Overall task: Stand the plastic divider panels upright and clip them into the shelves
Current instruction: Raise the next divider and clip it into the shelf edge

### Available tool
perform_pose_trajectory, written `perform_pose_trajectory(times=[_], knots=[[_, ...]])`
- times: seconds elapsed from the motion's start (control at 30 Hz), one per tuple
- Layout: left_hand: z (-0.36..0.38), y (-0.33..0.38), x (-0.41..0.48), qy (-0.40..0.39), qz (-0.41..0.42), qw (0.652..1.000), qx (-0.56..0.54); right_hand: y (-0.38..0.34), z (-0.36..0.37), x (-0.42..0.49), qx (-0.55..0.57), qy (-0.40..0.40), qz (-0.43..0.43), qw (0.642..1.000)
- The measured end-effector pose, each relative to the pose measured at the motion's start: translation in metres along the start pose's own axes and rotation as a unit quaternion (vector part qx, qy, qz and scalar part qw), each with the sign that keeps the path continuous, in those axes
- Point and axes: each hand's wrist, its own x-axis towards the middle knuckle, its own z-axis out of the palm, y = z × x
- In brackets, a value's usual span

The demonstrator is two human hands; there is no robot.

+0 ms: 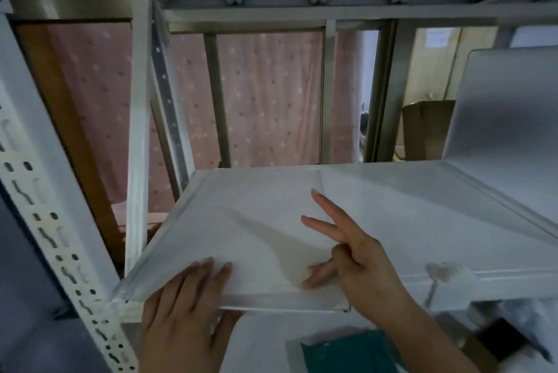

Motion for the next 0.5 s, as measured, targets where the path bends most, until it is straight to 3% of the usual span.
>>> perform_pose_trajectory(times=[0.23,0.4,0.5], knots=[[-0.009,0.002,-0.001,-0.014,0.031,0.999,-0.003,0.006,0.011,-0.002,-0.062,0.042,0.011,0.997],[-0.013,-0.018,0.017,-0.034,0.118,0.991,-0.048,0.011,0.012,-0.004,-0.058,0.054,0.020,0.997],[-0.025,-0.015,0.031,-0.005,0.154,0.986,-0.056,0.013,0.011,-0.008,-0.037,0.066,0.026,0.997]])
